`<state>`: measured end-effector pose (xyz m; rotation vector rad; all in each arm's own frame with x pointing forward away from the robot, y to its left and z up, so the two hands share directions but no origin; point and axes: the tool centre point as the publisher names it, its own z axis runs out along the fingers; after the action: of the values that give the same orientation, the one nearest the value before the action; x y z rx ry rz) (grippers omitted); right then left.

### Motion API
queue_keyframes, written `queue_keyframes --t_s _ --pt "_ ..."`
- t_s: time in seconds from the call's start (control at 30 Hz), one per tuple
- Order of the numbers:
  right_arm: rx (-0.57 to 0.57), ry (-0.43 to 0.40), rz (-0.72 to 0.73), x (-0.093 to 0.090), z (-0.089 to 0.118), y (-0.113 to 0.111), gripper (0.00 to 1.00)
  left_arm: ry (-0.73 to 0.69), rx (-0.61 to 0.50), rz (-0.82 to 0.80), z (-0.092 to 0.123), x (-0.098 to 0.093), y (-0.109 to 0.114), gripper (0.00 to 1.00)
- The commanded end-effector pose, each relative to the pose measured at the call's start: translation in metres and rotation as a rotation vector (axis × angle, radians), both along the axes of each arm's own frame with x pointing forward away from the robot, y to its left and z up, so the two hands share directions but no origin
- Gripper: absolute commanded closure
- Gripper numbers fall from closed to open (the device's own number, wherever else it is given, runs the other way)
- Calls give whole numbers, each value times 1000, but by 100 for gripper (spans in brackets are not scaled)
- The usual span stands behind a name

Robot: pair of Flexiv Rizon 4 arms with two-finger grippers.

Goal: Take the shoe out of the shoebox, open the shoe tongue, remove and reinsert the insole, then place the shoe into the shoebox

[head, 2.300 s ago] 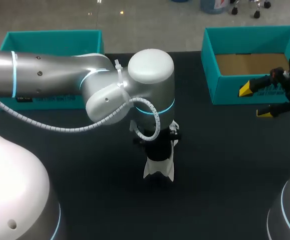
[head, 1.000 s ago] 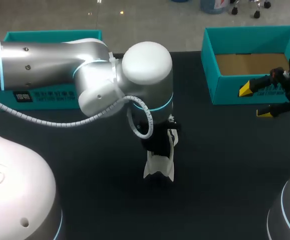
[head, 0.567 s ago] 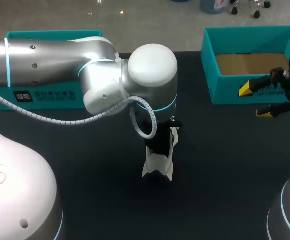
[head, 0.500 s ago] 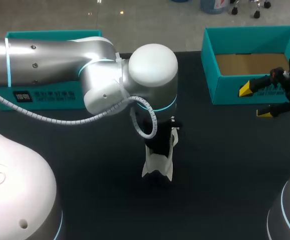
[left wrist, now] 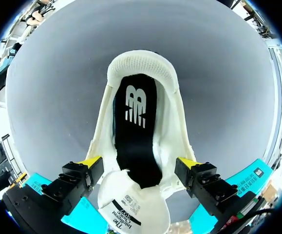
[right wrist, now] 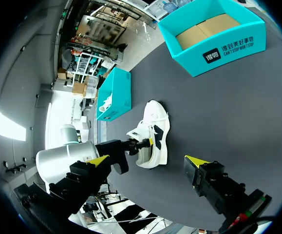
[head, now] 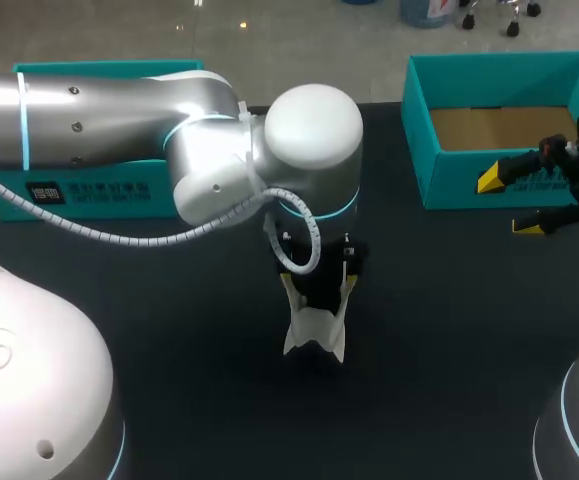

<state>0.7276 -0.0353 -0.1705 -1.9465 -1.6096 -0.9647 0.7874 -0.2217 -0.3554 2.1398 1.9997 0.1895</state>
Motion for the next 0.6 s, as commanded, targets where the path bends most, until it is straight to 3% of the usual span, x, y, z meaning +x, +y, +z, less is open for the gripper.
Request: queue_keyframes --t_s 0.03,0.6 --pt "-3 1 -2 0 0 0 0 6 -11 2 -1 2 3 0" --pt "-3 1 -2 0 0 0 0 -67 -58 0 34 18 0 0"
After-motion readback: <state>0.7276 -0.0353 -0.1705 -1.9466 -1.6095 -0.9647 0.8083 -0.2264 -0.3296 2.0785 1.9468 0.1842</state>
